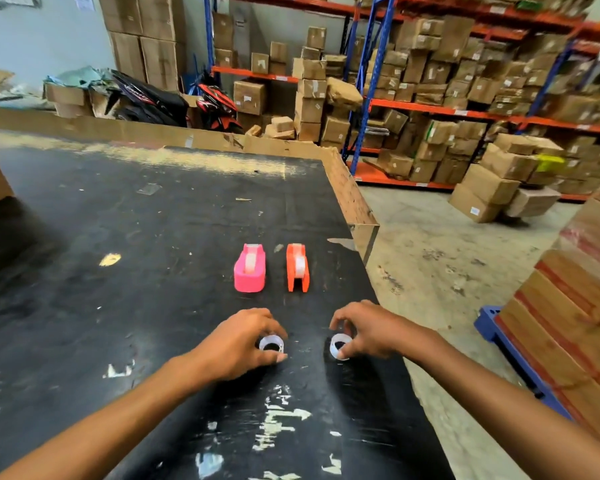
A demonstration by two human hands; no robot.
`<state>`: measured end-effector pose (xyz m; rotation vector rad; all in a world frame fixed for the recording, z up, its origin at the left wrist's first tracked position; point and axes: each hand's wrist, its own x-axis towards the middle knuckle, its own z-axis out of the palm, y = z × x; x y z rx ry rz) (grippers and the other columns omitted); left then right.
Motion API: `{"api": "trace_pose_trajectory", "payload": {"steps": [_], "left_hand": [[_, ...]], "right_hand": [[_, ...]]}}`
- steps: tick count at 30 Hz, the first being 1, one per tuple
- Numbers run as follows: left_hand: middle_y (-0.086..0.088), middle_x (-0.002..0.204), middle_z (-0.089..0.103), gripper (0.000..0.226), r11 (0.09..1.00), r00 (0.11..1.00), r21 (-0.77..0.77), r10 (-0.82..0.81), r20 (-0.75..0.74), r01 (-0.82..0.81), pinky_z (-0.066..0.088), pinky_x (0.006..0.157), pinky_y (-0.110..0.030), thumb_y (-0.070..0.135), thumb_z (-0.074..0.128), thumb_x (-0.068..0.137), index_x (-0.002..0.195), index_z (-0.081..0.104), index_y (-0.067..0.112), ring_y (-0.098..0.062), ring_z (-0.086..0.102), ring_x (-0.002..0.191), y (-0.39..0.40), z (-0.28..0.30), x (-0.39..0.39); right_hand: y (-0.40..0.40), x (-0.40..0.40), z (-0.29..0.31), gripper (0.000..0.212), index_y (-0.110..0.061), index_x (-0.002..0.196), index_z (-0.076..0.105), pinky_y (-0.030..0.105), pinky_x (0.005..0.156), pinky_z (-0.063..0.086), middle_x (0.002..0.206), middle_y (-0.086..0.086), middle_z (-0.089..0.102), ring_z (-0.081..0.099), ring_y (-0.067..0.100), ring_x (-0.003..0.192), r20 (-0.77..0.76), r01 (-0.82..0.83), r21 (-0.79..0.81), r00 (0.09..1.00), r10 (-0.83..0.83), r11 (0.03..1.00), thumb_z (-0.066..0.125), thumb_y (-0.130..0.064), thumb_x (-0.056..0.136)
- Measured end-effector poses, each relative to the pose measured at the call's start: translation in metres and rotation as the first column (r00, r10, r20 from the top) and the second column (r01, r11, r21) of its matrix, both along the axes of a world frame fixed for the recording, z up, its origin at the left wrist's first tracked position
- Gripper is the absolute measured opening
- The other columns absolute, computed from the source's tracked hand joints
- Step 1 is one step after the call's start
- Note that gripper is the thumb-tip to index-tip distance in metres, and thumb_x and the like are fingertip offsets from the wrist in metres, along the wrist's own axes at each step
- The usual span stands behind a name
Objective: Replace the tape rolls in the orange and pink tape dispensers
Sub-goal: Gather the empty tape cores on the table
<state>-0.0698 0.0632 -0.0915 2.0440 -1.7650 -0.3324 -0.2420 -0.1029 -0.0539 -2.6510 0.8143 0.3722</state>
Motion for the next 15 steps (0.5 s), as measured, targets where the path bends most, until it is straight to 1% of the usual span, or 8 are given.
{"api": "trace_pose_trajectory", "payload": {"steps": [3,5,7,9,11,13,15], "left_hand": [[0.004,0.099,0.067,0.032,0.997,0.997,-0.034,0.073,-0.019,-0.074,0.049,0.077,-0.025,0.04,0.072,0.077,0.104,0.072,0.022,-0.012,0.062,0.088,0.017,0.005,0.023],[0.003,0.099,0.068,0.032,0.99,0.991,-0.044,0.136,-0.012,-0.136,0.049,0.078,-0.026,0.038,0.072,0.078,0.104,0.072,0.021,-0.013,0.063,0.089,0.032,0.012,0.048],[0.001,0.099,0.068,0.03,0.979,0.98,-0.044,0.201,0.009,-0.201,0.049,0.079,-0.028,0.035,0.072,0.078,0.104,0.072,0.02,-0.015,0.063,0.091,0.048,0.019,0.075],[0.001,0.098,0.068,0.029,0.966,0.966,-0.051,0.257,0.03,-0.255,0.048,0.079,-0.027,0.034,0.072,0.078,0.103,0.072,0.019,-0.016,0.063,0.092,0.061,0.025,0.103],[0.001,0.098,0.068,0.033,0.951,0.95,-0.034,0.31,0.049,-0.308,0.05,0.081,-0.032,0.037,0.071,0.078,0.105,0.07,0.019,-0.018,0.062,0.093,0.071,0.03,0.132],[0.001,0.1,0.068,0.039,0.939,0.935,-0.002,0.344,0.086,-0.345,0.05,0.085,-0.035,0.041,0.069,0.079,0.112,0.067,0.021,-0.019,0.06,0.095,0.077,0.034,0.164],[-0.001,0.103,0.068,0.042,0.937,0.931,0.015,0.345,0.118,-0.349,0.048,0.086,-0.033,0.041,0.067,0.079,0.116,0.065,0.02,-0.02,0.061,0.099,0.075,0.034,0.193]], "right_hand": [[0.011,0.025,0.001,0.048,-0.022,0.116,0.06,0.038,0.085,0.052,0.105,0.004,0.064,0.061,0.023,0.096,0.062,-0.053,0.018,0.997,0.052,0.998,0.077,-0.033,0.072],[0.022,0.053,0.006,0.045,-0.021,0.113,0.061,0.037,0.083,0.052,0.097,0.001,0.067,0.061,0.018,0.089,0.122,-0.114,0.047,0.987,0.107,0.992,0.077,-0.032,0.073],[0.036,0.086,0.011,0.041,-0.019,0.112,0.062,0.036,0.082,0.052,0.09,-0.003,0.064,0.06,0.016,0.084,0.17,-0.171,0.072,0.973,0.157,0.983,0.075,-0.031,0.075],[0.049,0.118,0.014,0.04,-0.019,0.112,0.062,0.036,0.084,0.052,0.091,-0.002,0.063,0.062,0.019,0.087,0.206,-0.208,0.073,0.96,0.189,0.975,0.073,-0.031,0.076],[0.061,0.151,0.017,0.036,-0.019,0.109,0.063,0.039,0.082,0.052,0.093,0.0,0.065,0.063,0.022,0.088,0.229,-0.238,0.047,0.948,0.221,0.97,0.071,-0.031,0.077],[0.069,0.186,0.021,0.031,-0.018,0.104,0.065,0.042,0.08,0.053,0.1,0.003,0.069,0.063,0.025,0.092,0.248,-0.243,-0.009,0.939,0.238,0.97,0.07,-0.031,0.076],[0.07,0.217,0.022,0.029,-0.021,0.102,0.065,0.041,0.081,0.051,0.105,0.005,0.07,0.063,0.027,0.096,0.256,-0.206,-0.089,0.941,0.222,0.975,0.069,-0.032,0.076]]}}
